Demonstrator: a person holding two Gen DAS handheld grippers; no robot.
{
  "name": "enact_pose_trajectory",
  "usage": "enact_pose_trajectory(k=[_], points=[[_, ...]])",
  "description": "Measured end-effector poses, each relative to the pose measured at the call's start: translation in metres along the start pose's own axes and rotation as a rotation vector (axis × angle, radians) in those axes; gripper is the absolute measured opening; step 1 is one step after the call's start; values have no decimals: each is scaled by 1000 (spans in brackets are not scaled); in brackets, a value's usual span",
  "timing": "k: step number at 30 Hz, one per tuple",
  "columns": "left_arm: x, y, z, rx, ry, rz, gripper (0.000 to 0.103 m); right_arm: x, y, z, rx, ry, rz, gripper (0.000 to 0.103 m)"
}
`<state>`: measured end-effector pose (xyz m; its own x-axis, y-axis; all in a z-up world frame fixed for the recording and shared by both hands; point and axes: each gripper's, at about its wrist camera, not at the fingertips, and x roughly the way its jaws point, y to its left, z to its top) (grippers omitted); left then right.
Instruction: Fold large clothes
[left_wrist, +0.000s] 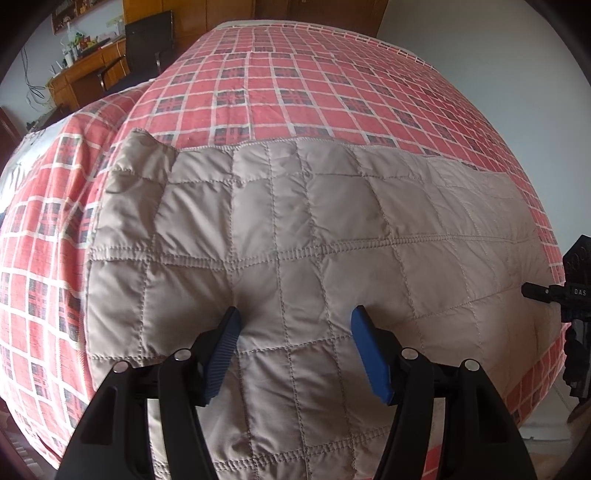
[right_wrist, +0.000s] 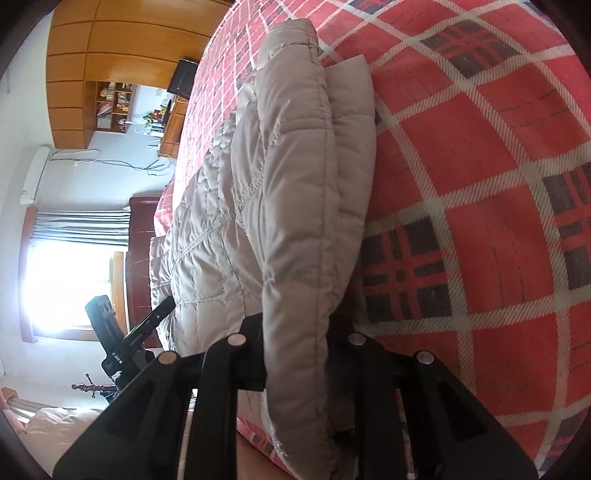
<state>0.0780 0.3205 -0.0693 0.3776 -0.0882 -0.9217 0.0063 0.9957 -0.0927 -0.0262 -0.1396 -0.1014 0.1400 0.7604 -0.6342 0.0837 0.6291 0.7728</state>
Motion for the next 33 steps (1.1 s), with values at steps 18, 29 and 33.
enact_pose_trajectory(k=[18, 29, 33], points=[[-12, 21, 6, -32, -4, -115, 64, -2, 192, -18, -344, -31, -131, 17], [-55, 47, 34, -133, -54, -387, 64, 106, 284, -46, -596, 121, -330, 21], [-56, 47, 46, -168, -48, -508, 66, 138, 289, -51, -619, 159, -363, 26]])
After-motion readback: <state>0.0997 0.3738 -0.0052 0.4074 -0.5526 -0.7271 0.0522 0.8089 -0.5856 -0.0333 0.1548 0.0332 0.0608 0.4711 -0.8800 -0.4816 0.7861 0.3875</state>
